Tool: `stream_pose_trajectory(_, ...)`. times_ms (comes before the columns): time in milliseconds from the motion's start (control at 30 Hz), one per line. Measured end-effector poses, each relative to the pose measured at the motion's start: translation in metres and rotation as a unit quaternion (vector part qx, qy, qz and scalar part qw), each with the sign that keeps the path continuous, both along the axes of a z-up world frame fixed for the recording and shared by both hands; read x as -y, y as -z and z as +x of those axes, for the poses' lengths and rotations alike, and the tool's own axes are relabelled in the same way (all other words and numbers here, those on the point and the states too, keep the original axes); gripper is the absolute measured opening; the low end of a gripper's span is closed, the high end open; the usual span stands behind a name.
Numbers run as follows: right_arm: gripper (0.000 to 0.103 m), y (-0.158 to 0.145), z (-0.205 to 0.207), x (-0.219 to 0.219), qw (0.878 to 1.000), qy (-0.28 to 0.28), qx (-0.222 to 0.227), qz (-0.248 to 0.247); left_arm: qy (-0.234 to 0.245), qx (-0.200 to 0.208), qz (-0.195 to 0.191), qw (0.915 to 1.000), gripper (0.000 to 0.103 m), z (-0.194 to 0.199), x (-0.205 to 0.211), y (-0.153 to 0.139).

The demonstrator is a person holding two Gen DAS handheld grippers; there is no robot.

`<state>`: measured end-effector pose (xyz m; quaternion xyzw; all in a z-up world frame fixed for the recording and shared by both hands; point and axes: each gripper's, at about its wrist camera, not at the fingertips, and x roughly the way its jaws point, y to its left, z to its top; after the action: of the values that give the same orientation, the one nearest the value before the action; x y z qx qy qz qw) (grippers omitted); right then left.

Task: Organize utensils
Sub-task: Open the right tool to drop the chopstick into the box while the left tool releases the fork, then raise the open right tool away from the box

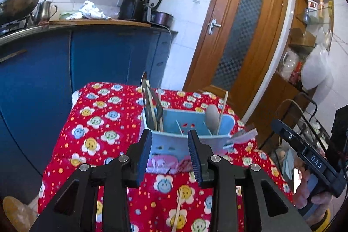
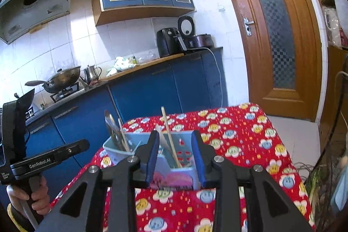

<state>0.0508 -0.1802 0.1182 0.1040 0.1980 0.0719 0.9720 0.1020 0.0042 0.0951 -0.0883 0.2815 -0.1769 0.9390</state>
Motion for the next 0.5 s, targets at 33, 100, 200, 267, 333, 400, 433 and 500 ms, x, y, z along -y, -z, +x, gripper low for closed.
stream_pose_trajectory(33,0.038,0.002,-0.002,0.000,1.000,-0.001,-0.005,0.001,0.001,-0.005,0.003,1.0000,0.035,-0.002,0.000,0.002)
stream_pose_trajectory(100,0.042,0.006,-0.007,0.000,1.000,-0.006,-0.012,0.000,0.004,-0.012,0.005,0.9999,0.035,-0.008,0.001,0.005)
stream_pose_trajectory(200,0.043,0.013,-0.016,-0.002,1.000,-0.007,-0.020,-0.009,0.007,-0.021,0.009,0.9997,0.035,-0.015,0.001,0.010)
stream_pose_trajectory(267,0.043,0.017,-0.020,-0.004,1.000,-0.005,-0.026,-0.015,0.007,-0.030,0.015,0.9994,0.035,-0.019,0.001,0.015)
stream_pose_trajectory(333,0.043,0.021,-0.024,-0.006,0.999,-0.006,-0.034,-0.017,0.006,-0.040,0.020,0.9990,0.035,-0.021,0.000,0.021)
stream_pose_trajectory(400,0.043,0.025,-0.027,-0.008,0.999,-0.006,-0.042,-0.018,0.005,-0.049,0.023,0.9985,0.035,-0.024,0.000,0.026)
stream_pose_trajectory(433,0.044,0.027,-0.028,-0.008,0.999,-0.004,-0.046,-0.018,0.005,-0.054,0.026,0.9982,0.035,-0.025,0.000,0.029)
stream_pose_trajectory(500,0.044,0.031,-0.030,-0.009,0.998,0.000,-0.054,-0.017,0.007,-0.063,0.034,0.9974,0.035,-0.027,0.000,0.034)
